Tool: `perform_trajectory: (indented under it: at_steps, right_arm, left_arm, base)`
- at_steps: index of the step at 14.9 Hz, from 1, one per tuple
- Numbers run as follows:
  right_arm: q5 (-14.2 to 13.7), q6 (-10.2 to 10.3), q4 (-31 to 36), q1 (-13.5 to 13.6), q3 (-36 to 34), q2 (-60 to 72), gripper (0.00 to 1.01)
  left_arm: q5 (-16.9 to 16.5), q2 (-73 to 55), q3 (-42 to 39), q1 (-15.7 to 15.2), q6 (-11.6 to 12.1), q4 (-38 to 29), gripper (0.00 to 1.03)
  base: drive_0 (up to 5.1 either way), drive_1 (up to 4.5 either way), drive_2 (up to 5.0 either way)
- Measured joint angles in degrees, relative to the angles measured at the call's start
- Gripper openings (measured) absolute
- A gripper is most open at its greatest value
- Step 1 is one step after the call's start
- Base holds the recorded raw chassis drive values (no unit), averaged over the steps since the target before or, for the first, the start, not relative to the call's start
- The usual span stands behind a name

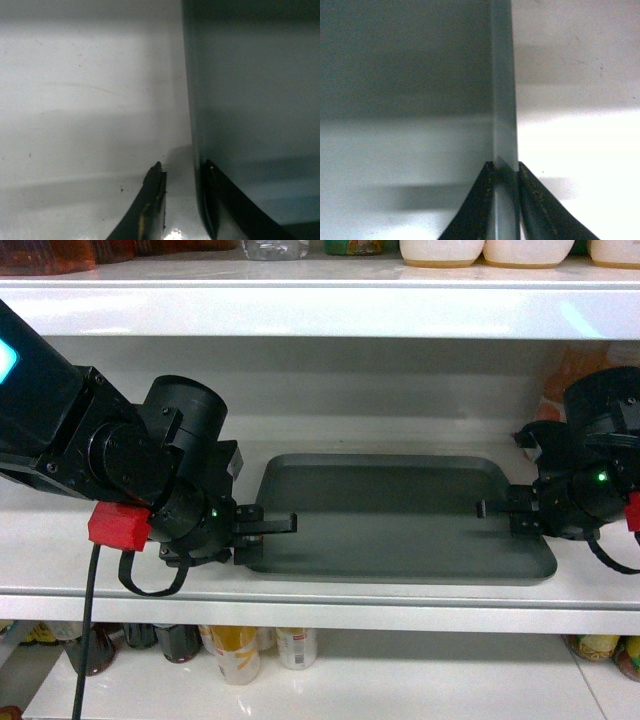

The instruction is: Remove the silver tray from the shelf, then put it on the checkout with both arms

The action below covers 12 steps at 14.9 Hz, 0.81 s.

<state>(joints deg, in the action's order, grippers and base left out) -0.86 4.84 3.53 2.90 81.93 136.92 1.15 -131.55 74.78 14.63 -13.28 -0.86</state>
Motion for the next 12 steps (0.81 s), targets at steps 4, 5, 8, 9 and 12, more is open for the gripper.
perform_trajectory:
  at_steps: [4, 5, 8, 9, 12]
  right_arm:
    - [1.8, 3.1, 7.3, 0.1, -12.2, -6.4, 0.03]
    - [1.9, 3.6, 9.3, 0.1, -15.9, -8.8, 0.03]
    - [3.0, 5.2, 17.3, -0.3, -29.4, -23.0, 0.03]
    - [3.5, 5.2, 18.4, -0.4, -32.6, -27.5, 0.03]
    - [5.2, 5.3, 20.2, -0.1, -45.8, -40.9, 0.03]
  left_arm:
    - [-0.2, 6.3, -11.2, -0.5, -3.3, -8.0, 0.02]
    - [0.5, 9.0, -14.5, 0.1, -3.3, -9.9, 0.02]
    - [1.9, 24.0, -25.0, 1.6, -2.8, -15.4, 0.02]
    - [2.1, 27.5, -27.6, 2.0, -2.9, -16.2, 0.02]
    - [3.0, 37.5, -38.2, 2.9, -3.3, -17.4, 0.02]
  base:
    - [0.0, 0.00, 0.0]
    - [0.0, 0.00, 0.0]
    - [0.0, 0.00, 0.0]
    - [0.0, 0.00, 0.0]
    - [0.0, 0.00, 0.0]
